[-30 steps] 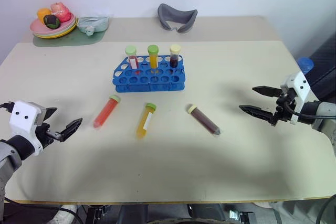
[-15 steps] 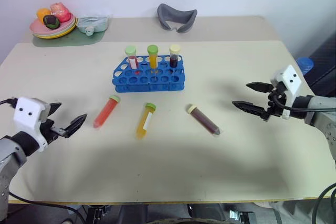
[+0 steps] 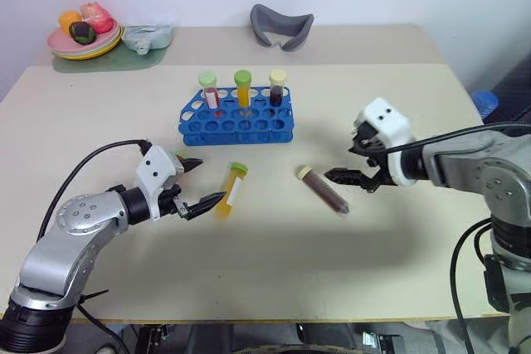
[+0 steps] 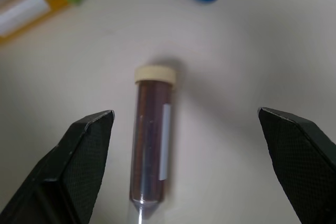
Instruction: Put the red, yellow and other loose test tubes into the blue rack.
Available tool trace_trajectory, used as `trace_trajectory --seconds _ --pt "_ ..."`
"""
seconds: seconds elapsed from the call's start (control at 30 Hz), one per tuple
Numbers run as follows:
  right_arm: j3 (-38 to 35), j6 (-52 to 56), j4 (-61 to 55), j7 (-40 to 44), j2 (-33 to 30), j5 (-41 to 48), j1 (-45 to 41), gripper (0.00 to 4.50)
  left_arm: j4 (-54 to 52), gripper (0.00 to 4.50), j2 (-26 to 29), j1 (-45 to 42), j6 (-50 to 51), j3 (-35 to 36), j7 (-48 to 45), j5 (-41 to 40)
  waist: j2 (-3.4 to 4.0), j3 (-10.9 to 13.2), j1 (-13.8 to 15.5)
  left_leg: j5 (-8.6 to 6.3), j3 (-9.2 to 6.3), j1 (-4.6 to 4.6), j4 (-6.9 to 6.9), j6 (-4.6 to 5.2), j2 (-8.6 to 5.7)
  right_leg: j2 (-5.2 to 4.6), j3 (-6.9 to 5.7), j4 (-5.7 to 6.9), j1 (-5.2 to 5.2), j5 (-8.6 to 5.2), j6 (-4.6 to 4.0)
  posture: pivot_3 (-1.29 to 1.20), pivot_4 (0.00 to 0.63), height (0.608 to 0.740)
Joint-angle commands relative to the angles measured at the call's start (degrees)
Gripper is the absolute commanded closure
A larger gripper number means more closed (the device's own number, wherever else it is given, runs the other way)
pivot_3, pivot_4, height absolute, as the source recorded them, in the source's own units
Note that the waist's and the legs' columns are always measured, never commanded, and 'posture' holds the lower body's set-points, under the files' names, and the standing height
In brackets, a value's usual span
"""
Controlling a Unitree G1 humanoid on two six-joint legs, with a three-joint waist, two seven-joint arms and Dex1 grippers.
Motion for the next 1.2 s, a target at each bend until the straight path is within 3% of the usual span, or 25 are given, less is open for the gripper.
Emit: trace_trajectory --seconds 0.03,0.4,0.77,0.87,1.03,1.2 --pt "5.5 0.4 2.3 -10.8 1.3 6.1 -3.7 0.0 0.1 0.04 1.4 -0.2 -3.1 -1.4 -3.6 0.8 0.0 0.0 -0.1 0.0 0.0 -0.08 0.01 0.0 0.0 0.01 0.0 0.01 -0.07 0.0 0.0 0.0 0.15 0.74" --pt "14.1 0.4 14.3 -37.4 4.5 28.9 -8.0 0.0 -6.0 0.04 2.2 7.4 -9.5 -3.4 -7.9 2.0 0.0 0.0 -0.1 0.01 -0.02 -0.43 0.06 0.01 0.02 0.01 -0.01 0.14 -0.45 0.01 0.0 0.0 0.15 0.74" --pt "17.6 0.4 20.1 -49.9 6.4 37.2 -9.6 0.0 -8.0 0.04 0.7 11.4 -10.9 -4.3 -6.0 3.0 0.01 0.0 -0.1 0.01 -0.03 -0.52 0.11 0.01 0.02 0.02 -0.02 0.15 -0.52 0.01 0.0 0.0 0.15 0.74" --pt "18.1 0.4 20.8 -51.0 6.5 38.5 -9.9 0.86 -7.6 0.0 0.8 11.4 -10.9 -4.4 -5.9 3.0 0.01 0.0 -0.1 0.01 -0.03 -0.51 0.11 0.01 0.02 0.03 -0.03 0.15 -0.52 0.01 0.0 0.0 0.15 0.74" --pt "17.9 0.4 21.2 -52.7 7.1 38.4 -10.9 3.34 -7.2 0.0 0.9 11.1 -10.6 -3.6 -5.9 2.4 0.02 0.0 -0.2 0.01 -0.04 -0.51 0.1 0.02 0.02 0.05 -0.03 0.16 -0.53 0.01 0.0 0.0 0.15 0.74" --pt "16.8 0.4 20.0 -53.0 7.6 38.0 -11.5 3.34 -6.5 0.0 1.1 10.9 -10.6 -3.1 -5.9 2.5 0.02 0.0 -0.2 0.01 -0.04 -0.52 0.1 0.02 0.03 0.05 -0.03 0.15 -0.54 0.01 0.0 0.0 0.15 0.74"
